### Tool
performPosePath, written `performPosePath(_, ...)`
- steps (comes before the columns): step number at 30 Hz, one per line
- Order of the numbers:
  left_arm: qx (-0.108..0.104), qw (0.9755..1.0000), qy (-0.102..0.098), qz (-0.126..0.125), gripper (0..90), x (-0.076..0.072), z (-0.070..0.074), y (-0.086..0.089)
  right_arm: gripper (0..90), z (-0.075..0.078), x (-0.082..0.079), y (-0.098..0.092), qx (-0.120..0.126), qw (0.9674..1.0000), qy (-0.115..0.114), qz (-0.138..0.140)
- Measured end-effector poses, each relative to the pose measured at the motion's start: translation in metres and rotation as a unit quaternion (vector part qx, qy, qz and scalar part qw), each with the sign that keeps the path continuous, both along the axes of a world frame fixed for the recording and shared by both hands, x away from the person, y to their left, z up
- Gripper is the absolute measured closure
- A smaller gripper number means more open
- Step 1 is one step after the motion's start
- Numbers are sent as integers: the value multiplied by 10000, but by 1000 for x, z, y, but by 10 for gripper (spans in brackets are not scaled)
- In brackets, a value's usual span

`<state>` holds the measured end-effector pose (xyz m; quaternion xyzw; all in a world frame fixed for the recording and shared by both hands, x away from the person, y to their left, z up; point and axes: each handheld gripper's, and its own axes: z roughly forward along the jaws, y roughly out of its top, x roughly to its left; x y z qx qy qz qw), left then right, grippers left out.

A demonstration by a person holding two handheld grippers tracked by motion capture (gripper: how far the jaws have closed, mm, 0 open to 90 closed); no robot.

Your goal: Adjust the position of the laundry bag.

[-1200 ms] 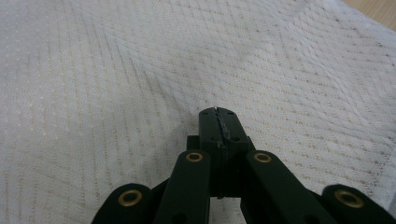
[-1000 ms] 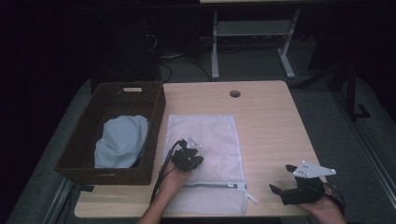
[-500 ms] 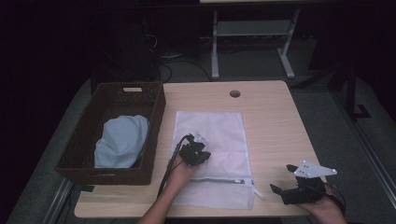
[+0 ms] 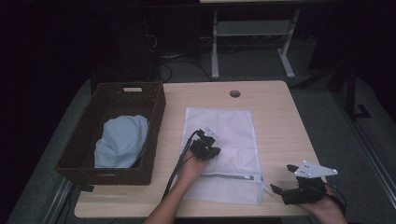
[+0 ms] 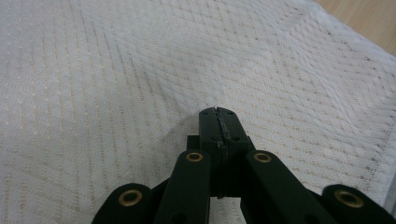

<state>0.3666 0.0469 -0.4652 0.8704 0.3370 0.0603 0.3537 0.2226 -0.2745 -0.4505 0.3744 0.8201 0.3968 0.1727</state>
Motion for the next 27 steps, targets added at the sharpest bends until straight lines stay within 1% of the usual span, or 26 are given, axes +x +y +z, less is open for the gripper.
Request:
performPosePath(3, -26, 10000, 1, -1, 900, 4, 0, -6, 60, 0, 0, 0, 7, 10000, -2, -3)
performPosePath(8, -25, 10000, 16, -37, 900, 5, 1, -10, 60, 0, 0, -1, 9, 10000, -8, -18)
performPosePath(10, -56, 10000, 9, -47, 900, 3, 3, -8, 60, 0, 0, -2, 18, 10000, -11, -21)
performPosePath(12, -36, 9999, -17, -105, 900, -4, 9, -3, 60, 0, 0, -2, 14, 10000, -5, -14)
performPosePath(13, -36, 9999, -17, -105, 900, -4, 9, -3, 60, 0, 0, -1, 10, 10000, -5, -8)
performPosePath(15, -4, 9998, -38, -180, 900, -14, 13, 4, 60, 0, 0, -1, 5, 10000, 6, -5)
performPosePath(16, -4, 9998, -38, -180, 900, -14, 13, 4, 60, 0, 0, -1, 5, 10000, 6, -5)
performPosePath(17, 21, 9997, -67, -245, 900, -22, 16, 10, 60, -1, 0, 0, 0, 10000, 12, 0)
performPosePath(18, 21, 9997, -67, -245, 900, -22, 16, 10, 60, -1, 0, 0, -5, 10000, 17, 3)
performPosePath(19, 34, 9996, -59, -275, 900, -30, 18, 15, 60, -1, 0, 0, -9, 10000, 29, 1)
performPosePath(20, 34, 9996, -59, -275, 900, -30, 18, 15, 60, -1, 0, 0, -9, 10000, 29, 1)
performPosePath(21, -1, 9995, -36, -299, 900, -35, 19, 19, 60, -1, 0, 1, -9, 10000, 32, 3)
performPosePath(22, 16, 9994, -32, -347, 900, -43, 21, 23, 60, -1, 0, 1, -12, 10000, 36, 5)
performPosePath(23, 25, 9993, -28, -371, 900, -47, 21, 26, 60, -1, 0, 1, -13, 10000, 29, 9)
performPosePath(24, 25, 9993, -28, -371, 900, -47, 21, 26, 60, -1, 0, 1, -12, 10000, 39, 5)
performPosePath(25, -29, 9992, 17, -403, 900, -55, 23, 31, 60, -1, 0, 2, -11, 10000, 44, 2)
performPosePath(26, -29, 9992, 17, -403, 900, -55, 23, 31, 60, -1, 0, 2, -10, 10000, 43, 3)
performPosePath(27, -43, 9990, 26, -435, 900, -59, 24, 33, 60, -1, 0, 2, -13, 10000, 43, 1)
